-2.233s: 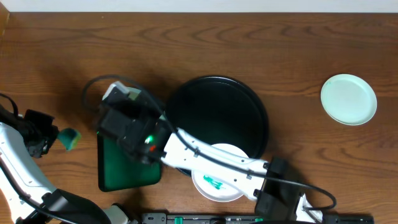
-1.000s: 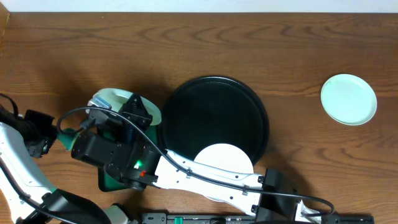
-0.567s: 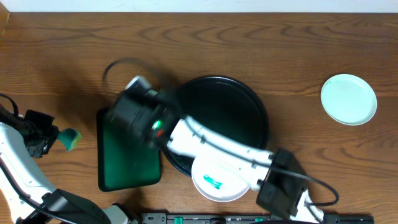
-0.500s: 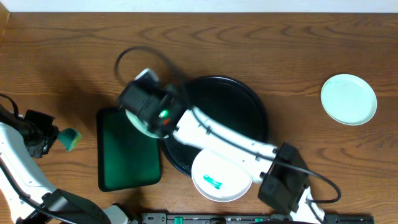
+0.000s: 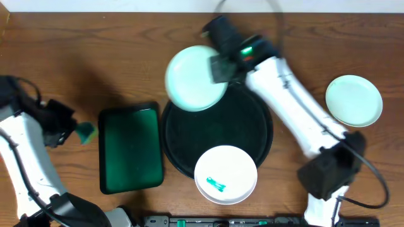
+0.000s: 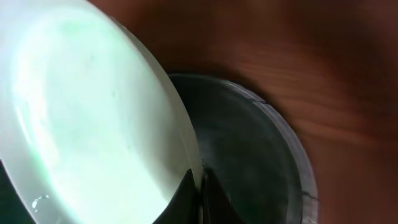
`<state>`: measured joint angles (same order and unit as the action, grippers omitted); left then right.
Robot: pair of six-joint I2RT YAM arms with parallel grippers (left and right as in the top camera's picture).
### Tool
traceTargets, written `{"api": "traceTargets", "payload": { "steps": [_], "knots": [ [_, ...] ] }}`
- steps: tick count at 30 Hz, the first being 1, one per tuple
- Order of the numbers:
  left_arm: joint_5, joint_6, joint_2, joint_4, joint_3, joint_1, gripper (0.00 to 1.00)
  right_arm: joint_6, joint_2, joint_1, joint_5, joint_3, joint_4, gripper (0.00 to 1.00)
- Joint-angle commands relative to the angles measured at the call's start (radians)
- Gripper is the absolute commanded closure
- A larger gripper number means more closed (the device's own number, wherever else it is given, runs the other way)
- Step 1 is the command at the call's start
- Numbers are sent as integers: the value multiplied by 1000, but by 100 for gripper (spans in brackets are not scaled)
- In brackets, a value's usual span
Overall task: Clean dirty plates on tray and stack at the side
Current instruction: 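Carry the plate rightward onto the plate at the table's right, then lower the plate onto the stack and open the right gripper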
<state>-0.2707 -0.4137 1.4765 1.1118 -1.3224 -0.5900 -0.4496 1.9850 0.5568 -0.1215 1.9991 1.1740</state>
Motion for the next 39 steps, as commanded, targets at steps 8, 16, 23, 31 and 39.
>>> {"api": "traceTargets", "payload": {
  "steps": [8, 16, 23, 31, 39],
  "knots": [
    [86, 33, -10, -29, -2, 394, 93, -32, -69, -429, 33, 18, 217, 99],
    [186, 92, 31, -21, -2, 653, 93, -56, -69, -740, 34, 6, 299, 99],
    [212, 92, 79, -21, -2, 711, 93, -103, -69, -978, -138, -68, 367, 99],
    [212, 92, 87, -21, -2, 711, 93, -121, -69, -1179, -53, -320, 193, 99],
    [212, 92, 87, -20, -2, 711, 93, -110, -69, -1189, 65, -463, 6, 99]
  ]
}}
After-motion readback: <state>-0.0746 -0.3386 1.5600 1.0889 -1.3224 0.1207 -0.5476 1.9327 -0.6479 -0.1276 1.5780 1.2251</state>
